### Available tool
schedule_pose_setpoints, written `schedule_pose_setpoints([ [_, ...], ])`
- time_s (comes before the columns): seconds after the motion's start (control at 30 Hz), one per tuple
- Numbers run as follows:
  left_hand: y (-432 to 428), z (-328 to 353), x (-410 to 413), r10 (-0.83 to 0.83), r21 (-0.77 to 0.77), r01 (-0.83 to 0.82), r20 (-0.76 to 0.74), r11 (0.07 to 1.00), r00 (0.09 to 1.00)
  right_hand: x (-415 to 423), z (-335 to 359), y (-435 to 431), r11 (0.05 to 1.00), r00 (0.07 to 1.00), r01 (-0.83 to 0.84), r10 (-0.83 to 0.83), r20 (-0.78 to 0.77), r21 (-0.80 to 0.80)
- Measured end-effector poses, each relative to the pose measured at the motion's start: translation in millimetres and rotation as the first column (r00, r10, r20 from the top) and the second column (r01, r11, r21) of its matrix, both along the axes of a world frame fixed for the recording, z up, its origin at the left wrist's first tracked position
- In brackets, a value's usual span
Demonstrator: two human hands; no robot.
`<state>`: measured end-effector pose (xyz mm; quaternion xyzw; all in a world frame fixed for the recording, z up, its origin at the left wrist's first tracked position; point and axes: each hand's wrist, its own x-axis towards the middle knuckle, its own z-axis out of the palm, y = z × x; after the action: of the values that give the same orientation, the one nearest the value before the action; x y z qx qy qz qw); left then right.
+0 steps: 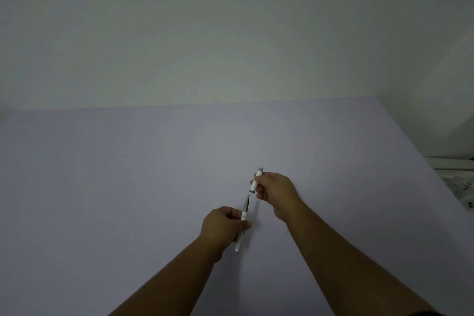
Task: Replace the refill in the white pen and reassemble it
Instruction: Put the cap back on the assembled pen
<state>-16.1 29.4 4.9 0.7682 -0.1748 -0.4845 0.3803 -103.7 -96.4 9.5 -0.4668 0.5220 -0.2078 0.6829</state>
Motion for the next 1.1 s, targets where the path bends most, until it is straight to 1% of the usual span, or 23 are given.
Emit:
schedule_pose_setpoints([
  [0.1,0.1,1.2,-0.9,-0.007,-0.008,0.007,0.007,1.000,1.000,-1.4,4.0,1.2,0.999,0.999,-0.040,0.040,-0.001,0.000],
  [0.37,-1.2,4.9,-0.2,-0.012,-0.051,0.013,0.014,0.999,1.000,-4.5,2.5,11.4,0.983,0.986,-0.169,0.168,0.022,0.075],
  [0.53,-2.3,6.2,0.4,0.011,-0.075,-0.011,0.001,0.997,1.000,-6.8,3.6,13.4,0.972,0.978,-0.209,0.207,0.029,0.111],
  [0.63,-1.5,5.7,-0.5,0.010,-0.070,-0.010,0.006,0.997,1.000,-7.8,4.6,11.8,0.967,0.974,-0.226,0.227,0.005,0.115],
  [0.77,-2.1,5.1,-0.6,0.006,-0.061,-0.004,0.028,0.998,1.000,-7.7,4.0,11.6,0.967,0.973,-0.227,0.229,-0.007,0.112],
  [0.97,-1.5,1.3,0.6,0.007,-0.054,-0.007,0.011,0.999,1.000,-6.9,-1.4,12.4,0.971,0.976,-0.211,0.216,-0.030,0.115],
  [1.03,-2.2,-1.0,2.3,0.016,-0.048,-0.016,0.009,0.999,1.000,-6.8,-3.5,11.3,0.974,0.977,-0.204,0.209,-0.047,0.093],
  [1.1,-3.2,-4.8,5.4,0.032,-0.038,-0.031,0.020,0.999,0.999,-9.2,-7.7,4.6,0.991,0.985,-0.131,0.133,-0.108,0.026],
])
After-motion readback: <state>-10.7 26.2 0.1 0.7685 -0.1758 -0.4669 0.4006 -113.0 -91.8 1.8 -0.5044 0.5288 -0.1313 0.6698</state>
